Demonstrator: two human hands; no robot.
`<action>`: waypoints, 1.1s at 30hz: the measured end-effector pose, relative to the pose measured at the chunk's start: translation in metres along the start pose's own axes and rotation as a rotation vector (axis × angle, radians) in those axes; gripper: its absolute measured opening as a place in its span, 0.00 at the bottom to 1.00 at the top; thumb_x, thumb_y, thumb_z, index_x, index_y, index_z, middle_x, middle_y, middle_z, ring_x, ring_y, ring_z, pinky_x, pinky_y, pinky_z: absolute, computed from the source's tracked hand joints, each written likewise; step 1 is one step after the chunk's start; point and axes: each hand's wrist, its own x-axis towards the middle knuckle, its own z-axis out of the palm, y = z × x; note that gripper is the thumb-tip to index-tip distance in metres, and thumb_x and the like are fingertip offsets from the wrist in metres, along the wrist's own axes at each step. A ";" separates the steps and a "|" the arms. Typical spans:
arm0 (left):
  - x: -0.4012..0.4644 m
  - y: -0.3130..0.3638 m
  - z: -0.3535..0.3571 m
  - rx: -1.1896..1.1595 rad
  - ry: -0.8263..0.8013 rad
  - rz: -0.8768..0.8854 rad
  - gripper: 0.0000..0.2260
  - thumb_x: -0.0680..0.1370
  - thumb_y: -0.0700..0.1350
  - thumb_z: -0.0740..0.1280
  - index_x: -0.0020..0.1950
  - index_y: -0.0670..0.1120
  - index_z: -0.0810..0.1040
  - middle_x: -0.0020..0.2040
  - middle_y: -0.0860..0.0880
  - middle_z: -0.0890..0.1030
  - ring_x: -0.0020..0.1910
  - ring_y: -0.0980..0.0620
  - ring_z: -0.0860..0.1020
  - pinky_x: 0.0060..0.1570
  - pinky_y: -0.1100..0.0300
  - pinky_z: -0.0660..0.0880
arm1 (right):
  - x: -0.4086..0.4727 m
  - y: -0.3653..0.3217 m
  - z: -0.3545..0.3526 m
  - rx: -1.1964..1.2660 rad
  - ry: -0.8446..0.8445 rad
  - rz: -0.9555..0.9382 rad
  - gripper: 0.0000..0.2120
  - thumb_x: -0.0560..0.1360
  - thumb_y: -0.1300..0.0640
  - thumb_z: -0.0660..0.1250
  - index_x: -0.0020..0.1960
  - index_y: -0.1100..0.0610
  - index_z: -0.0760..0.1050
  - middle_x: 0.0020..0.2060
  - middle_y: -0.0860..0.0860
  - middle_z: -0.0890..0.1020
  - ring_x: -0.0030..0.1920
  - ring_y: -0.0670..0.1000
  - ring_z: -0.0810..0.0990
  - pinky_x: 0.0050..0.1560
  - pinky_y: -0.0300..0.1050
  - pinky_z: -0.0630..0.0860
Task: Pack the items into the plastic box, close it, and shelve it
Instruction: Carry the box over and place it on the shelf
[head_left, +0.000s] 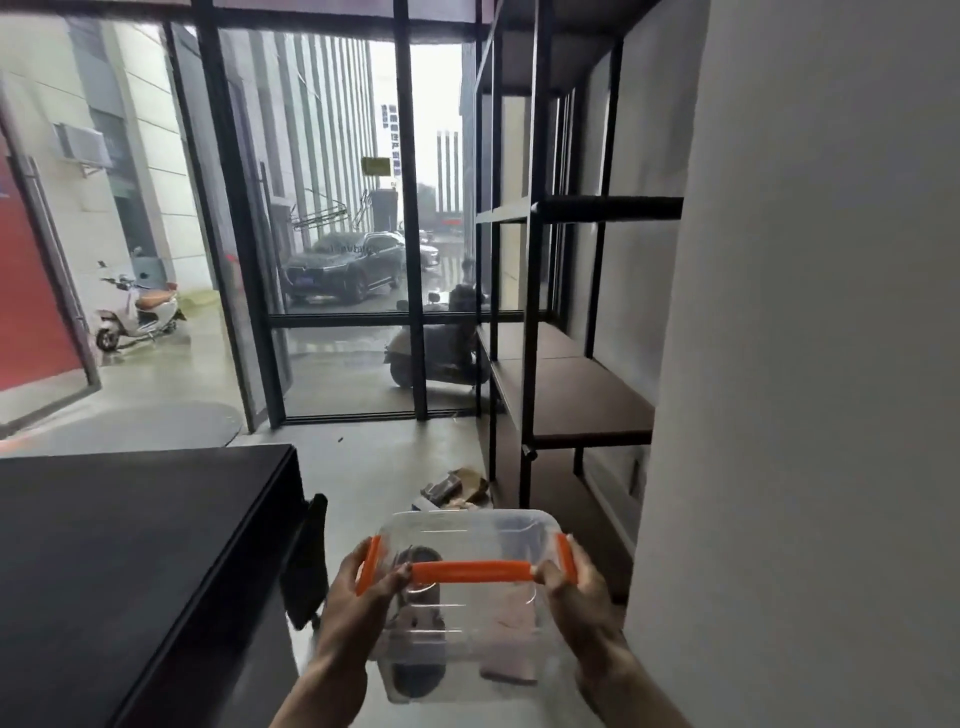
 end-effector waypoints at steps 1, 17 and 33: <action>0.026 0.003 0.008 0.002 0.013 -0.005 0.41 0.67 0.52 0.77 0.78 0.53 0.65 0.75 0.46 0.72 0.68 0.42 0.74 0.57 0.47 0.72 | 0.030 -0.008 0.005 -0.004 -0.018 -0.003 0.30 0.82 0.56 0.63 0.81 0.51 0.56 0.61 0.53 0.73 0.45 0.47 0.74 0.36 0.39 0.72; 0.487 0.001 0.039 0.005 0.159 -0.005 0.39 0.68 0.55 0.77 0.77 0.55 0.66 0.71 0.43 0.73 0.63 0.38 0.77 0.61 0.38 0.75 | 0.476 -0.072 0.199 -0.089 -0.248 -0.087 0.29 0.81 0.54 0.61 0.80 0.50 0.57 0.67 0.54 0.75 0.50 0.48 0.77 0.46 0.43 0.76; 0.966 0.018 0.063 0.083 0.065 -0.039 0.36 0.72 0.55 0.75 0.78 0.54 0.65 0.70 0.43 0.75 0.64 0.39 0.77 0.56 0.43 0.77 | 0.883 -0.132 0.387 -0.087 -0.194 -0.031 0.39 0.70 0.47 0.63 0.80 0.52 0.59 0.70 0.58 0.74 0.66 0.59 0.75 0.67 0.64 0.74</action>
